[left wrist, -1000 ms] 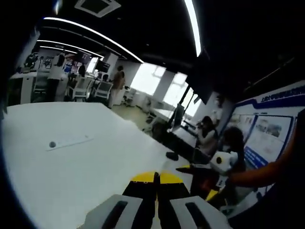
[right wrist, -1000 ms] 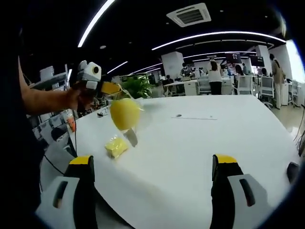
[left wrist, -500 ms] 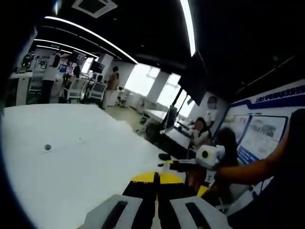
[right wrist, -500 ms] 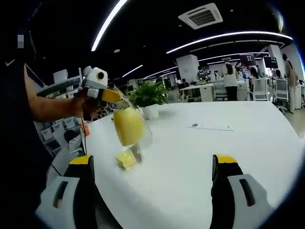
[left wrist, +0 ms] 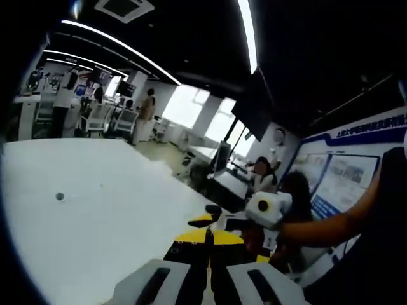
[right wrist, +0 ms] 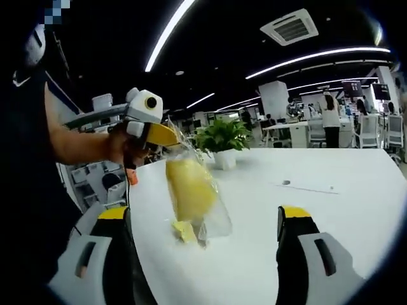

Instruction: Compare the silicone blocks by pressing each to a similar depth, holding the contact briefly, and releasing to observe deformation and rebound differences across the visible hardness samples.

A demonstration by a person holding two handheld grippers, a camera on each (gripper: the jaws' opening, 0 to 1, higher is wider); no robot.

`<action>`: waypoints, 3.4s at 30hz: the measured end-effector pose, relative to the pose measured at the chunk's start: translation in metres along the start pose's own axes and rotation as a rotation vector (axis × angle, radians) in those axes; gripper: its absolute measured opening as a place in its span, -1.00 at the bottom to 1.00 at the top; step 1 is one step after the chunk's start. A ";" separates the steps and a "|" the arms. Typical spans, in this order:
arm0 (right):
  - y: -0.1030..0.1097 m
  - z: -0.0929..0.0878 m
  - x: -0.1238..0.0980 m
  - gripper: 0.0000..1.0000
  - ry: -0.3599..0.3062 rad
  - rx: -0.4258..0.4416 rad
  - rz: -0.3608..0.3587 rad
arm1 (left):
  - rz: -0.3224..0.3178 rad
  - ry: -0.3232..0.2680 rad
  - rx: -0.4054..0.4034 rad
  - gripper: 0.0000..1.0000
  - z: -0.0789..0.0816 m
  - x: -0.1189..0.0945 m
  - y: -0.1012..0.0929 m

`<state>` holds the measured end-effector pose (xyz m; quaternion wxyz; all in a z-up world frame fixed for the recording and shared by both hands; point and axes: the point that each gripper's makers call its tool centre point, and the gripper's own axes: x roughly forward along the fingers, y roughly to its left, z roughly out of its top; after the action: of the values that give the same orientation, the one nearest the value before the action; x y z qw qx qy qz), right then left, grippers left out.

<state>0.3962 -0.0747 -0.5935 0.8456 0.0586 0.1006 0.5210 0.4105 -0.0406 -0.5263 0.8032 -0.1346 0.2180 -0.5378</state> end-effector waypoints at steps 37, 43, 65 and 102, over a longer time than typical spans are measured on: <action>0.029 0.026 0.025 -0.39 -0.087 0.053 0.163 | -0.082 -0.031 -0.035 -1.00 0.009 -0.008 -0.022; 0.031 0.030 0.026 -0.43 -0.102 0.042 0.171 | -0.085 -0.038 -0.034 -1.00 0.012 -0.011 -0.023; 0.046 0.027 0.022 -0.74 -0.053 0.107 0.247 | -0.070 -0.038 0.043 -1.00 0.008 -0.016 -0.031; 0.047 0.032 0.019 -0.90 0.044 0.249 0.283 | -0.105 -0.094 0.155 -0.98 0.016 -0.015 -0.032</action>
<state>0.3707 -0.0366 -0.5543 0.7475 0.1647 0.1736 0.6196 0.3874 -0.0394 -0.4947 0.7913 -0.1083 0.1304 -0.5875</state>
